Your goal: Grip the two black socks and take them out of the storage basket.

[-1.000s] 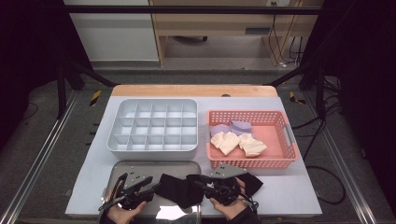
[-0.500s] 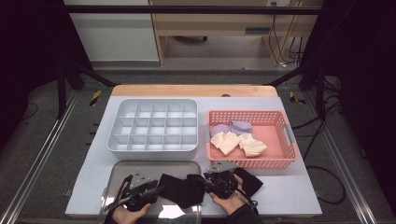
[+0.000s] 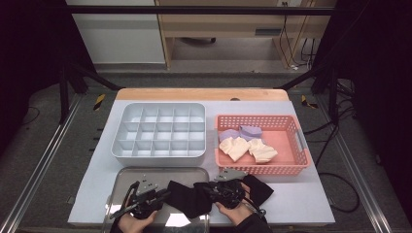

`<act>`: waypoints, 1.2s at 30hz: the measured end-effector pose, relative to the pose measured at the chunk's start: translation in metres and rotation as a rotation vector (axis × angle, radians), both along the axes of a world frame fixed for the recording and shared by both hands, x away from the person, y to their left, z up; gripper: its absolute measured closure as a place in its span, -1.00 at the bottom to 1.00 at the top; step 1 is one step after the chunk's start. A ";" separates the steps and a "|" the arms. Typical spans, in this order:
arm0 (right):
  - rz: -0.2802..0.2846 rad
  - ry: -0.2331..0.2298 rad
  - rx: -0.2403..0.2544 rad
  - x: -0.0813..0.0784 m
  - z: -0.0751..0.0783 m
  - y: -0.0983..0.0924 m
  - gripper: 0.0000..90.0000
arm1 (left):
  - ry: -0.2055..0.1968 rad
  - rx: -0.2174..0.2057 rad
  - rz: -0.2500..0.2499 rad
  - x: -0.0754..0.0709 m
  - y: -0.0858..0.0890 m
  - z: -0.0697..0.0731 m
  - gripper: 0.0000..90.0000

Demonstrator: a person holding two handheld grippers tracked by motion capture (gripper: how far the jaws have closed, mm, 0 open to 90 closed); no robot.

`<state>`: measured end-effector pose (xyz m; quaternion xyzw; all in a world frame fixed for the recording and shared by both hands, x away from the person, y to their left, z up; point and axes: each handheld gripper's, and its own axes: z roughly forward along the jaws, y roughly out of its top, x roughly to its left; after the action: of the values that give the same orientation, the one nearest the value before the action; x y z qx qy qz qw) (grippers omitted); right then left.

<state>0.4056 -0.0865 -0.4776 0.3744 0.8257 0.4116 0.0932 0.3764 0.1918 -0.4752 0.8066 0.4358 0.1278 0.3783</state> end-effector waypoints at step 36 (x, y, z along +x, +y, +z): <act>-0.171 -0.077 -0.031 -0.019 0.030 -0.066 0.53 | 0.025 -0.028 0.007 0.001 0.015 0.003 0.62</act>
<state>0.3864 -0.1520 -0.4474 0.4259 0.7928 0.4032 0.1656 0.3777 0.2065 -0.4723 0.8011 0.4453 0.1129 0.3838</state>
